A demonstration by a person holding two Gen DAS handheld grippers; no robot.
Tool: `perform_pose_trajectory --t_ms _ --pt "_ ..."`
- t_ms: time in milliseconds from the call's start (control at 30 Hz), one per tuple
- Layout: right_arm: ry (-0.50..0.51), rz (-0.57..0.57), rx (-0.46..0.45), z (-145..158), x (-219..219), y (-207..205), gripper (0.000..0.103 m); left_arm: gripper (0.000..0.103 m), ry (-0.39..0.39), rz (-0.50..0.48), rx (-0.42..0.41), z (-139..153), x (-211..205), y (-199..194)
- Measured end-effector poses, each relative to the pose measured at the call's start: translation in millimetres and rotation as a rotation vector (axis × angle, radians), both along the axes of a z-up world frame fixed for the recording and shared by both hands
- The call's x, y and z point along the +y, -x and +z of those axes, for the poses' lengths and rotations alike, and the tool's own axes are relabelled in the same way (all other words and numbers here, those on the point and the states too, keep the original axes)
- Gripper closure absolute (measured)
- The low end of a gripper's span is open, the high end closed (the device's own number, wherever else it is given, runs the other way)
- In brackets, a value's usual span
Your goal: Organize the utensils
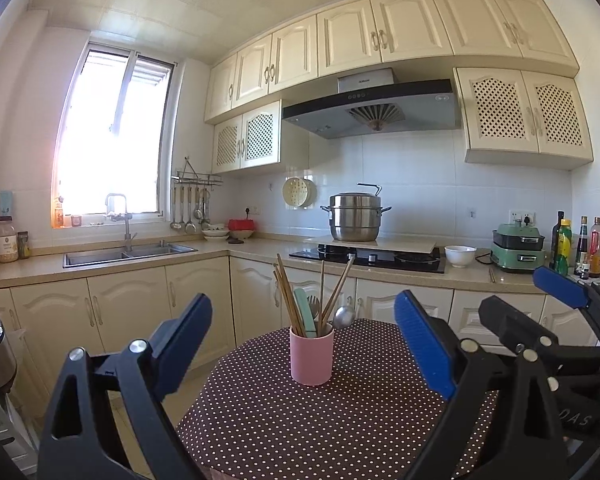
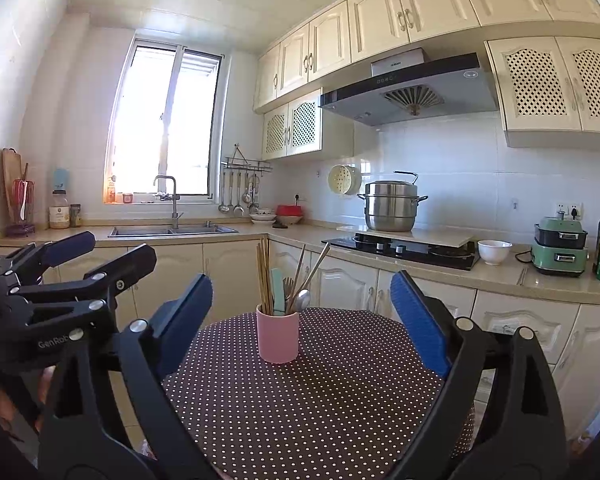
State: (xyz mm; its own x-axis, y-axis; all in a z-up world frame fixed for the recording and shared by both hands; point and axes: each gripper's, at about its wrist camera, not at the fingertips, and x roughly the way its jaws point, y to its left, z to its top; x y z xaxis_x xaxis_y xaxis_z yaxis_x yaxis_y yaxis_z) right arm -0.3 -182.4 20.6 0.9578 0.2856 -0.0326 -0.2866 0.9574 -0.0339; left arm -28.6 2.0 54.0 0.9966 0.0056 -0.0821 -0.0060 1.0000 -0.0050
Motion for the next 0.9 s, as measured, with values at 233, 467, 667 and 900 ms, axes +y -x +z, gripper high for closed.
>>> perform_pose_trajectory --t_ms 233,467,667,900 --pt "-0.004 0.002 0.007 -1.3 -0.8 -1.9 0.014 0.012 0.001 -0.005 0.007 -1.7 0.5 -1.9" --pt "-0.011 0.011 0.025 -2.6 -2.1 -6.4 0.013 0.012 -0.002 -0.007 0.011 -3.8 0.2 -3.7" --pt "-0.013 0.014 0.027 -3.2 -2.5 -7.7 0.013 0.012 0.001 -0.010 0.013 -3.4 0.3 -5.3" --pt "-0.016 0.013 0.027 -3.0 -3.1 -7.5 0.013 0.012 -0.007 -0.010 0.013 -3.9 -2.1 -7.8"
